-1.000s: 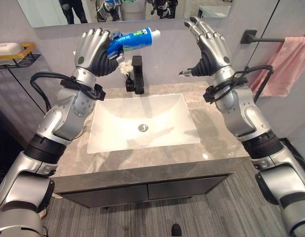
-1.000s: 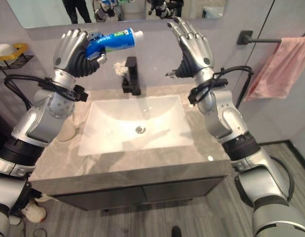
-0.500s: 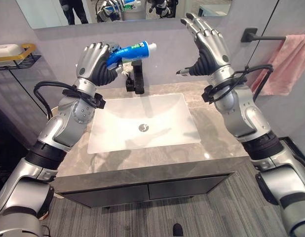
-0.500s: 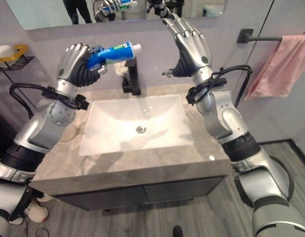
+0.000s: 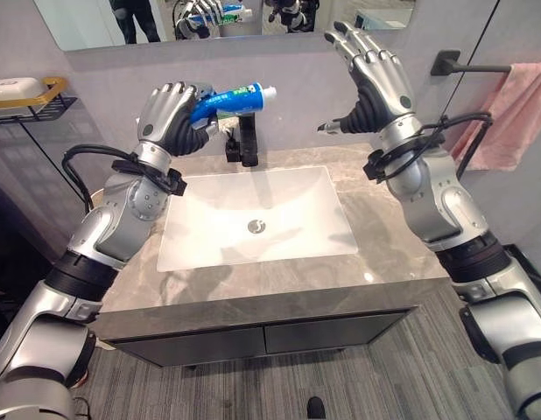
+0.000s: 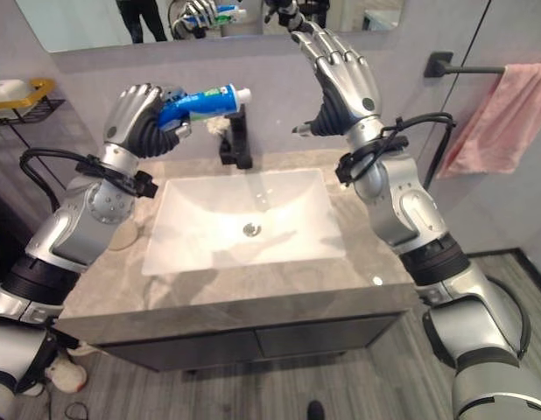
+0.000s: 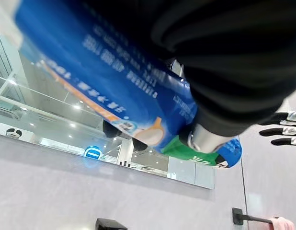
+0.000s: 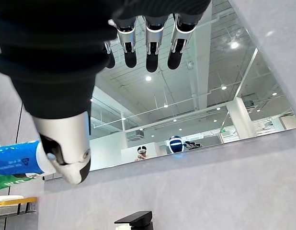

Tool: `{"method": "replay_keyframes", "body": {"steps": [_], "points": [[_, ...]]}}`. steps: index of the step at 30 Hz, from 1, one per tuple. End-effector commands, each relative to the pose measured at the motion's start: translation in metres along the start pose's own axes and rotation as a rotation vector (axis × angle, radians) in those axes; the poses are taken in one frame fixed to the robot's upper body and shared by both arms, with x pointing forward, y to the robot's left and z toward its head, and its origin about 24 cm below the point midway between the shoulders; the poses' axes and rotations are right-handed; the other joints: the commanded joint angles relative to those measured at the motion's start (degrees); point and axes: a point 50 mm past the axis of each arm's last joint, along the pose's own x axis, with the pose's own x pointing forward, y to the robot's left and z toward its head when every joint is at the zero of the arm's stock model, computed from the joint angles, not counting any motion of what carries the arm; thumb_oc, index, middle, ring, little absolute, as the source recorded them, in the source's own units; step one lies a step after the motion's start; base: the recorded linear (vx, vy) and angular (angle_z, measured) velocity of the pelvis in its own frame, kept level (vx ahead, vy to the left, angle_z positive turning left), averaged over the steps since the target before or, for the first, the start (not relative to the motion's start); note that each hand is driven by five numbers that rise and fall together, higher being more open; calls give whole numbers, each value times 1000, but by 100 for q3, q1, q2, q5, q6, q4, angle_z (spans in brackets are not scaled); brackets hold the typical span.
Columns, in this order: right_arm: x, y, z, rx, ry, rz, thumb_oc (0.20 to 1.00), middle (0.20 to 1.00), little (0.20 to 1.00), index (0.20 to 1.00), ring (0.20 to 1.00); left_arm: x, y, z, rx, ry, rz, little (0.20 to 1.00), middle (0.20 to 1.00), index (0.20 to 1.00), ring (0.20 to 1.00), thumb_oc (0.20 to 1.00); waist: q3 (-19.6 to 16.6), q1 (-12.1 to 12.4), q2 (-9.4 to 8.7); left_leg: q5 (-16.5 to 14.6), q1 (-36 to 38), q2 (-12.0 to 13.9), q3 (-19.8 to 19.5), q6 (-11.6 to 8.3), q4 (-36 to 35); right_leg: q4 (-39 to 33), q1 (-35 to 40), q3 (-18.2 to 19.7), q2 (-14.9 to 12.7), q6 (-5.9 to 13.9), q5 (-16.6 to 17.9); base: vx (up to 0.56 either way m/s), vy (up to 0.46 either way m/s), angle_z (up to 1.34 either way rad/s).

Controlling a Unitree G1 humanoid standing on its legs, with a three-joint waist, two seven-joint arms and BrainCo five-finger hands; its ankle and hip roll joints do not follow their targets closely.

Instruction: Put brush and paste in cup on sink, flatten towel.

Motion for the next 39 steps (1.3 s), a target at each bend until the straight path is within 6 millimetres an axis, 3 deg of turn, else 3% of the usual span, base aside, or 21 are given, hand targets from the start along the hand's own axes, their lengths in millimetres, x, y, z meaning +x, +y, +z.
{"method": "replay_keyframes", "body": {"steps": [1,10,19,23,27,32,39], "points": [[12,-22,11,-41,-96,-31,1000,1000,1000,1000,1000,21,24,7,126,-69,66,200,200,200,200,200,-240,2,-284,387,-424,371,-427,-235,60,1,370,-242,-645,602,-222,0,0,0],[26,-29,27,-14,-154,-19,1000,1000,1000,1000,1000,32,19,16,173,-91,57,200,200,200,200,200,-221,-5,-333,390,-433,385,-421,-232,60,1,354,-230,-628,605,-220,0,0,0],[32,-42,26,-6,-140,-74,1000,1000,1000,1000,1000,31,24,9,165,-50,100,200,200,200,200,200,-214,-14,-350,369,-442,360,-428,-218,60,1,346,-222,-639,603,-220,0,0,0],[33,-43,13,1,-80,-82,1000,1000,1000,1000,1000,31,30,4,136,-24,143,200,200,200,200,200,-226,-8,-357,367,-438,354,-429,-211,60,1,350,-239,-649,606,-221,0,0,0],[29,-40,0,21,-22,-83,1000,1000,1000,1000,1000,28,36,-4,112,13,187,200,200,200,200,200,-238,-10,-355,356,-428,350,-434,-209,60,1,372,-250,-649,604,-230,0,0,0],[24,-17,-26,0,95,-1,1000,1000,1000,1000,1000,27,36,-10,69,34,202,200,200,200,200,200,-255,4,-352,352,-400,338,-436,-208,60,1,413,-268,-649,600,-231,0,0,0],[27,-1,-21,-25,77,67,1000,1000,1000,1000,1000,31,37,-5,79,0,181,200,200,200,200,200,-243,26,-326,367,-388,341,-447,-215,60,1,423,-273,-650,600,-231,0,0,0]]}}
